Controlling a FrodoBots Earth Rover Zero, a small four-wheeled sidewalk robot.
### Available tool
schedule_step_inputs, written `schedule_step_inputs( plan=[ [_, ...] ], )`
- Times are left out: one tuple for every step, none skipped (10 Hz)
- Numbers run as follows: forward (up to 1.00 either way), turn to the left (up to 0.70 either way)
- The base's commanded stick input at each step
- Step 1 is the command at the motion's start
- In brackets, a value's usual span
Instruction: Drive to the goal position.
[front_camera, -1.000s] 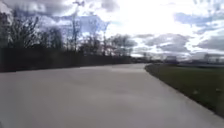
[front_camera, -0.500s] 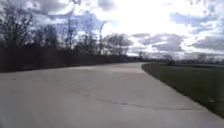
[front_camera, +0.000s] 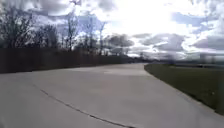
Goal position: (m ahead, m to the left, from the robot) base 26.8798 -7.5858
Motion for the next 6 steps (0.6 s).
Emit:
schedule_step_inputs(
  plan=[
    [1.00,-0.37],
    [1.00,-0.37],
    [1.00,-0.37],
    [1.00,-0.36],
    [1.00,-0.32],
    [1.00,-0.26]
  ],
)
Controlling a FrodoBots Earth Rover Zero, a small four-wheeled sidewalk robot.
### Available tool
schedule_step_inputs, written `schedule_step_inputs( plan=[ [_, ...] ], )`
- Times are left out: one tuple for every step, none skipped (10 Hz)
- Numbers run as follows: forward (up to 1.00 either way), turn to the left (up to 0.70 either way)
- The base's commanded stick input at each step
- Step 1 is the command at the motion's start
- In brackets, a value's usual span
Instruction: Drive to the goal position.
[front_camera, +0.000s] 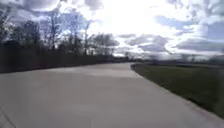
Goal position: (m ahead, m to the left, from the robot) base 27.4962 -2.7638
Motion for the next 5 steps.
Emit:
schedule_step_inputs(
  plan=[
    [1.00,-0.19],
    [1.00,-0.03],
    [1.00,0.00],
    [1.00,0.00],
    [1.00,0.00]
  ],
)
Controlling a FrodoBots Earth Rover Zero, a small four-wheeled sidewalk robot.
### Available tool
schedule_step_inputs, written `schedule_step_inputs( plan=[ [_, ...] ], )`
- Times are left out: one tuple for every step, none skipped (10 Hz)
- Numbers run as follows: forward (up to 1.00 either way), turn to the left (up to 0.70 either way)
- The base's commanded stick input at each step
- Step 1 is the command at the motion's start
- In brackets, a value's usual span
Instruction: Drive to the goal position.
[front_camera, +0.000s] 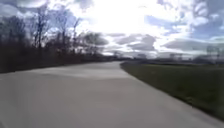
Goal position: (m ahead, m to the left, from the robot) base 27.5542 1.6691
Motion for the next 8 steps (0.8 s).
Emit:
schedule_step_inputs(
  plan=[
    [1.00,0.00],
    [1.00,0.00],
    [1.00,0.00],
    [1.00,0.00],
    [1.00,0.00],
    [1.00,0.00],
    [1.00,0.01],
    [1.00,0.04]
  ],
)
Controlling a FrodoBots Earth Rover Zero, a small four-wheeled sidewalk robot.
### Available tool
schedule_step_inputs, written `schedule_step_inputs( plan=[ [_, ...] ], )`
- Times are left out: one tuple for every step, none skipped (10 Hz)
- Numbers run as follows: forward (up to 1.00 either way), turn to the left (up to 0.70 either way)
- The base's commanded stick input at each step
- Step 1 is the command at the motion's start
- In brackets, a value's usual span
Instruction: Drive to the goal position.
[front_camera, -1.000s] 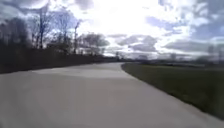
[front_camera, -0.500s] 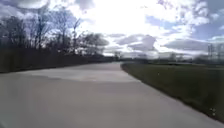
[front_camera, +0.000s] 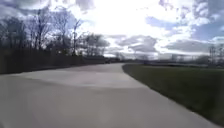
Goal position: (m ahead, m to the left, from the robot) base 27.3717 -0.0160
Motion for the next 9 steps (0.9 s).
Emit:
schedule_step_inputs(
  plan=[
    [1.00,0.12],
    [1.00,0.20],
    [1.00,0.19],
    [1.00,0.00],
    [1.00,0.00],
    [1.00,0.00],
    [1.00,0.00],
    [1.00,0.00],
    [1.00,0.00]
  ],
)
